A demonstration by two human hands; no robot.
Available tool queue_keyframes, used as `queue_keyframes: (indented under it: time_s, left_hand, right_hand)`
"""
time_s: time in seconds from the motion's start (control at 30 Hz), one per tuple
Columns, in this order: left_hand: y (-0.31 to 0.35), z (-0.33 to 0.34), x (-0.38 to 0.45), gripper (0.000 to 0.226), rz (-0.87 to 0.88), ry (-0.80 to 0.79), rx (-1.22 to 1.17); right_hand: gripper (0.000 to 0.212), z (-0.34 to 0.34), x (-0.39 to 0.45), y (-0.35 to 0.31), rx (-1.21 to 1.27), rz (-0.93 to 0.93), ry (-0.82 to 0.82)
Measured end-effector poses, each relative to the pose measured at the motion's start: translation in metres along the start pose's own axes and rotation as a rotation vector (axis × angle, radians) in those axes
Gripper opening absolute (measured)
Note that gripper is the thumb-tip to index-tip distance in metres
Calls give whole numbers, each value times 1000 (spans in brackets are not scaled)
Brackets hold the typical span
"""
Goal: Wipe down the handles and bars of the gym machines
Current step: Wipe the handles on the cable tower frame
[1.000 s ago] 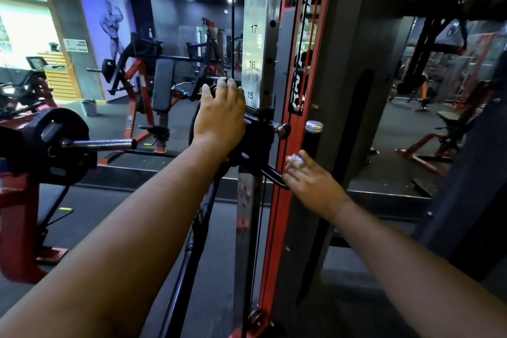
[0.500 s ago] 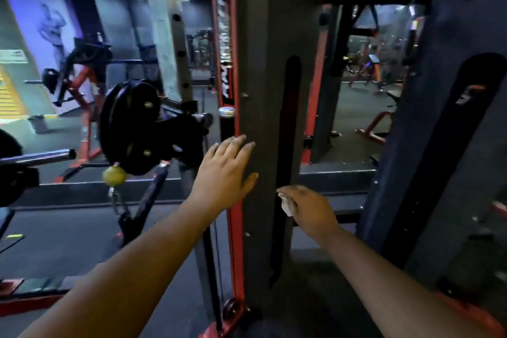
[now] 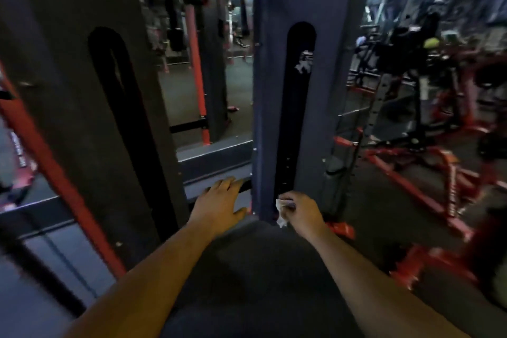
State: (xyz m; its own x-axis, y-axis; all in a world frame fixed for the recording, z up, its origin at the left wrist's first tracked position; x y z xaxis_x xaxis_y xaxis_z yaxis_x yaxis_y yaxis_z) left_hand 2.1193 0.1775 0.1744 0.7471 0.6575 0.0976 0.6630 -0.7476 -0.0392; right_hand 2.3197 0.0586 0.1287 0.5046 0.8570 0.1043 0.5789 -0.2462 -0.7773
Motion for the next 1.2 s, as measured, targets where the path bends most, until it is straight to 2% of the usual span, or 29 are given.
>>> queue_keyframes:
  time_s: [0.1,0.13,0.23,0.33,0.4,0.6,0.77,0.87,1.03,1.2]
  left_hand:
    - [49,8,37,84,84,-32,-30]
    - [66,11,51,84,110,-32,-40]
    - [109,15,91,86,189,-30,-42]
    - [149,15,136,87,286,-19,-43]
    - [171,13,166,87,333,-1,-59]
    - [203,9,271,86,446,73,-82]
    - [210,-11,366,85,508,97,-131]
    - [216,-27,427,84,550,125,-133]
    - [244,-60,512,80,607,197,-137]
    - [290,-103,593,76,678,302,-120]
  right_hand:
    - [25,-48,-3,33,-1,77,32]
    - [18,-64,-2,45,11,94,56]
    - [8,-105,-2,76,67,121,156]
    - [6,-140,8,101,158,108,275]
    - [6,-163,20,105,122,105,338]
    - [4,-210,93,131,215,164,472]
    - [13,-249,168,158,334,232,587]
    - [17,-274,219,190,413,224,655]
    - [12,-325,268,150,445,169,777]
    - [11,-390,336,165,391,10,874]
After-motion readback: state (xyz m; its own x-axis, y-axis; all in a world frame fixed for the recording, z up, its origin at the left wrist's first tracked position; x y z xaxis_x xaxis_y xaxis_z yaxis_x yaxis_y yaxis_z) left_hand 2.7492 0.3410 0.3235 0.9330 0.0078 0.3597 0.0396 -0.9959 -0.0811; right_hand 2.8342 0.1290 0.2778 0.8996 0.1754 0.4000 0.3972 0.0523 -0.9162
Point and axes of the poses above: each hand's wrist, its own x-axis towards the middle knuckle, its own z-axis out of the palm, y = z × x, the point moved 3 cm from there along x, towards the middle knuckle, and after that the axes turned 8 degrees about x, right-handed, at the moved point
